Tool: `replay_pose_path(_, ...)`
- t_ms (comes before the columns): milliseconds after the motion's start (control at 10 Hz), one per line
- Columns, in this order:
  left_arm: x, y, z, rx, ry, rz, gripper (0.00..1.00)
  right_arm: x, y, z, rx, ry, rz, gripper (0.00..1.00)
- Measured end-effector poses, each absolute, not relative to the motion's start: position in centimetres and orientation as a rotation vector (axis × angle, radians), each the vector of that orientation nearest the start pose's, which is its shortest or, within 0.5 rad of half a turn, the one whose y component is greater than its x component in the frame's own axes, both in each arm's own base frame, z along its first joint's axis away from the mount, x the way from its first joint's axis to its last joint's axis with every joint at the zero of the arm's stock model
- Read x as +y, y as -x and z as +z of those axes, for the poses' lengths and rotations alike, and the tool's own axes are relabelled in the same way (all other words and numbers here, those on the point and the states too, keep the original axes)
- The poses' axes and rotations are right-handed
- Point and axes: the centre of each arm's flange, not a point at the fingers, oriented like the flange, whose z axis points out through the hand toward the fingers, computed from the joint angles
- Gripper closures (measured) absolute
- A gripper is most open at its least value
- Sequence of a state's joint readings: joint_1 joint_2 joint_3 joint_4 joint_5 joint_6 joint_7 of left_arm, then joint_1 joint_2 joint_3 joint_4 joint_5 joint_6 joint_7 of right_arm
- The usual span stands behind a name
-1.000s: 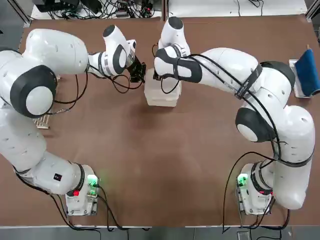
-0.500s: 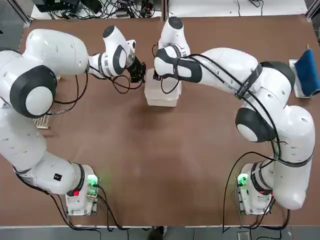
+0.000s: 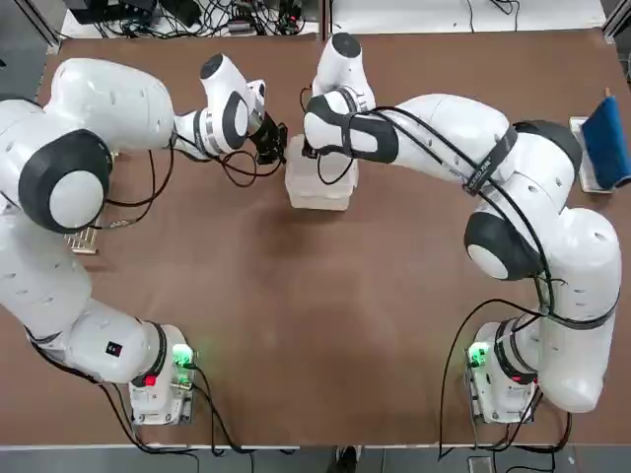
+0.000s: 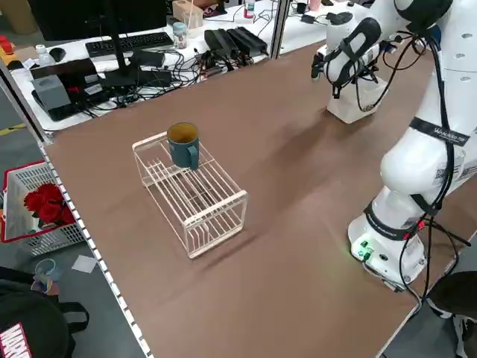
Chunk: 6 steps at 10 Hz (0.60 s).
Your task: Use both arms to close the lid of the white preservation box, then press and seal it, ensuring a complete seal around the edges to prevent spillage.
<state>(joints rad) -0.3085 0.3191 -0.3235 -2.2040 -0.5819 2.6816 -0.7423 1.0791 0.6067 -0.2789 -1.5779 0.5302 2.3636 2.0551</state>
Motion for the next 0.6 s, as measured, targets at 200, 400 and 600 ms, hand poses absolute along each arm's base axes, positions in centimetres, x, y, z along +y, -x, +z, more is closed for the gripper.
replay_pose_path(200, -32.25, -46.75, 24.65, -1.175, 3.346, 0.255, 0.99, 53.98, -47.12, 31.68, 1.995, 2.074, 0.326, 0.98)
replay_pose_path(400, -32.24, -46.74, 24.59, -1.189, 3.346, 0.261, 0.99, 53.98, -47.12, 31.69, 1.995, 2.074, 0.326, 0.98)
replay_pose_path(600, -32.24, -46.74, 24.6, -1.174, 3.353, 0.257, 0.99, 53.99, -47.12, 31.7, 1.995, 2.074, 0.326, 0.98)
